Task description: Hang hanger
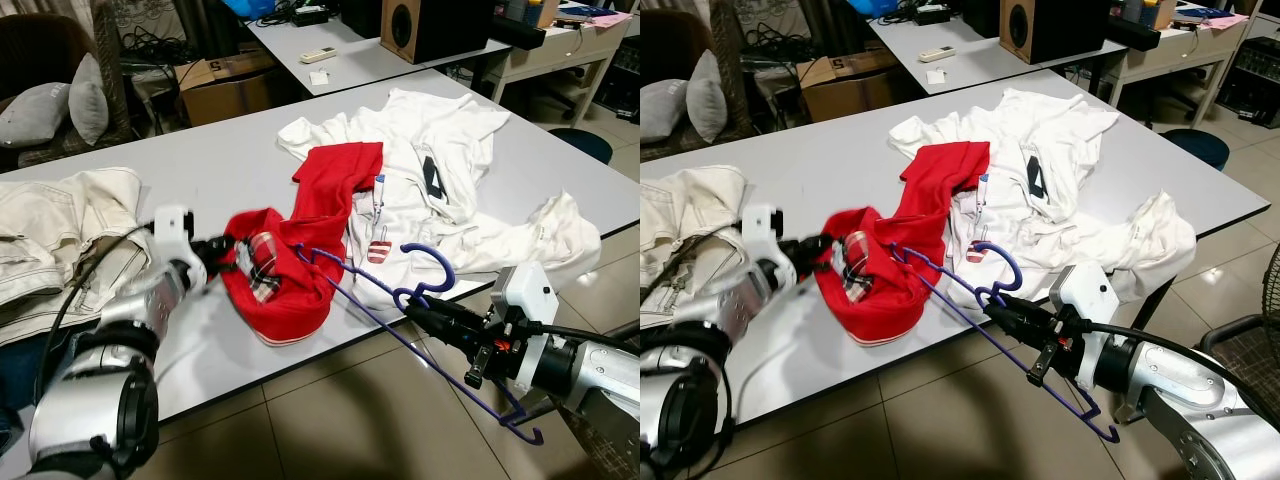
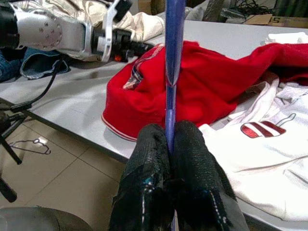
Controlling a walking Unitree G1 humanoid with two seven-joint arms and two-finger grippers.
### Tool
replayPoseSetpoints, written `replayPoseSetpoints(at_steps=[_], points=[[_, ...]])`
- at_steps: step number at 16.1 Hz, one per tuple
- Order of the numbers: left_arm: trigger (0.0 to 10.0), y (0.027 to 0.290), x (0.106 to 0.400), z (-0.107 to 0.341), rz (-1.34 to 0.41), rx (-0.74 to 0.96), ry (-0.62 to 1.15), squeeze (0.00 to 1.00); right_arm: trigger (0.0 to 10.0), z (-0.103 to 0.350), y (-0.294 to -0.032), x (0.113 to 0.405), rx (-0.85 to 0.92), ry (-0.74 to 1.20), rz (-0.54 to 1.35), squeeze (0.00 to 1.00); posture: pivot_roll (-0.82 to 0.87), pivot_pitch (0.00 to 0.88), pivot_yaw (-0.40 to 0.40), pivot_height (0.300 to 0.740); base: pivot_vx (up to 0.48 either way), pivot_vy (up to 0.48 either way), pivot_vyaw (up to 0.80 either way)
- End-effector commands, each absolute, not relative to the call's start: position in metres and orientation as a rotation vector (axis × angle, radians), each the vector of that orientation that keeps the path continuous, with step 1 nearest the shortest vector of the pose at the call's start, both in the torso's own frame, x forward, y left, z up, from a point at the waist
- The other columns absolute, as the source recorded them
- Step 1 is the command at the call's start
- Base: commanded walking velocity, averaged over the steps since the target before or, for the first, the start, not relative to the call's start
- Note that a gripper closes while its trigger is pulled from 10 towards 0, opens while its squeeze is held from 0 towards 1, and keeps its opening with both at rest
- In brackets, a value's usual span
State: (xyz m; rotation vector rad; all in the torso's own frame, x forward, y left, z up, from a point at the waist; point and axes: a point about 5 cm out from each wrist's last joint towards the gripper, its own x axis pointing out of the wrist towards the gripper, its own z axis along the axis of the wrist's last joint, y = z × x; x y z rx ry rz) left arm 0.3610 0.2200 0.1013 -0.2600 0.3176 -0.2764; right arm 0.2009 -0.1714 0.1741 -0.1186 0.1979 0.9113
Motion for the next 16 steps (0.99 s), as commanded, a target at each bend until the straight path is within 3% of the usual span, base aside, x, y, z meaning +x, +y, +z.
replayPoseSetpoints(at_steps=[1, 3, 5, 6, 8, 11, 16], points=[[0.0, 0.222, 0.367, 0.114, -0.274, -0.201, 0.275, 0.00, 10.0, 0.180, -0.168, 0.199, -0.132, 0.175, 0.931, 0.00, -0.03, 0.000, 0.128, 0.740, 0.000, 0.000, 0.00], [0.0, 0.223, 0.377, 0.141, -0.264, -0.084, 0.153, 0.00, 10.0, 0.182, -0.171, 0.200, -0.138, 0.159, 0.907, 0.00, -0.03, 0.000, 0.128, 0.740, 0.000, 0.000, 0.00], [0.0, 0.220, 0.393, 0.202, -0.267, 0.080, -0.091, 0.00, 10.0, 0.183, -0.171, 0.201, -0.135, 0.155, 0.909, 0.00, -0.03, 0.000, 0.128, 0.740, 0.000, 0.000, 0.00], [0.0, 0.217, 0.399, 0.243, -0.272, 0.126, -0.224, 0.00, 10.0, 0.183, -0.168, 0.201, -0.134, 0.151, 0.923, 0.00, -0.02, 0.000, 0.128, 0.740, 0.000, 0.000, 0.00], [0.0, 0.215, 0.401, 0.280, -0.264, 0.128, -0.338, 0.00, 10.0, 0.188, -0.163, 0.202, -0.112, 0.117, 0.938, 0.00, -0.02, 0.000, 0.129, 0.740, 0.000, 0.000, 0.00], [0.0, 0.208, 0.400, 0.300, -0.301, 0.178, -0.384, 0.00, 10.0, 0.194, -0.156, 0.206, -0.069, 0.063, 0.952, 0.00, -0.01, 0.000, 0.132, 0.740, 0.000, 0.000, 0.00], [0.0, 0.194, 0.396, 0.300, -0.373, 0.339, -0.381, 0.00, 10.0, 0.200, -0.130, 0.236, 0.087, -0.009, 0.851, 0.00, 0.01, 0.000, 0.139, 0.740, 0.000, 0.000, 0.00]])
